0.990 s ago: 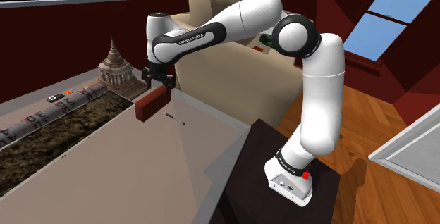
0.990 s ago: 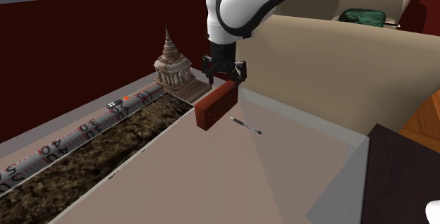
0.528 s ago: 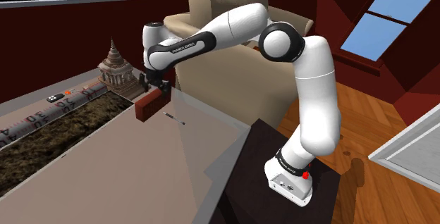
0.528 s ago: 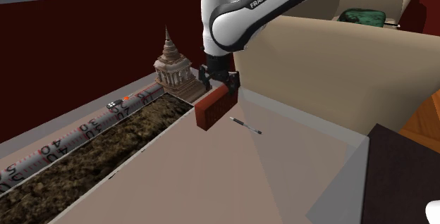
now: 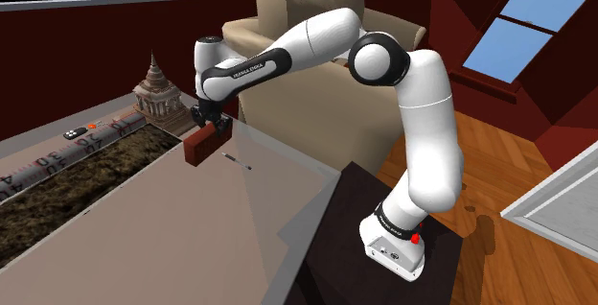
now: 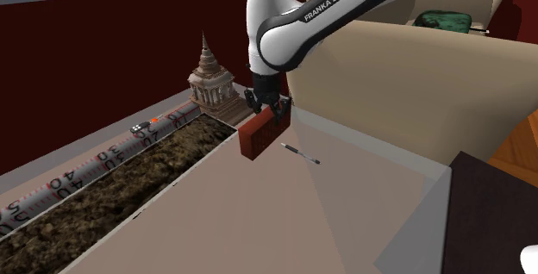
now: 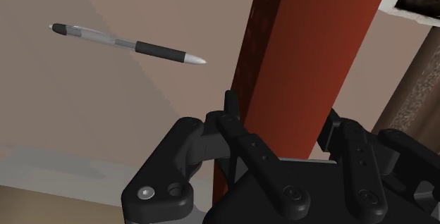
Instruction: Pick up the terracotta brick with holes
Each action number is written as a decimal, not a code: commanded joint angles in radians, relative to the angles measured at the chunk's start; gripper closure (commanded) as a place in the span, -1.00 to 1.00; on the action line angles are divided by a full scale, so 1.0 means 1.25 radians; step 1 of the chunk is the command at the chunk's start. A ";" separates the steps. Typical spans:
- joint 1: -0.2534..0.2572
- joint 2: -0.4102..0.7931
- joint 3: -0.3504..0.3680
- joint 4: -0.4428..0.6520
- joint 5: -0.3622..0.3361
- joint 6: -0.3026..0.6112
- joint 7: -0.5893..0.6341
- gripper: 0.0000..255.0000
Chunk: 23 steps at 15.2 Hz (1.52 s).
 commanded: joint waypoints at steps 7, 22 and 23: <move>-0.001 -0.005 0.001 0.003 0.002 -0.008 -0.002 1.00; -0.009 -0.084 0.016 0.035 0.023 -0.118 -0.015 1.00; -0.009 -0.084 0.016 0.035 0.023 -0.118 -0.015 1.00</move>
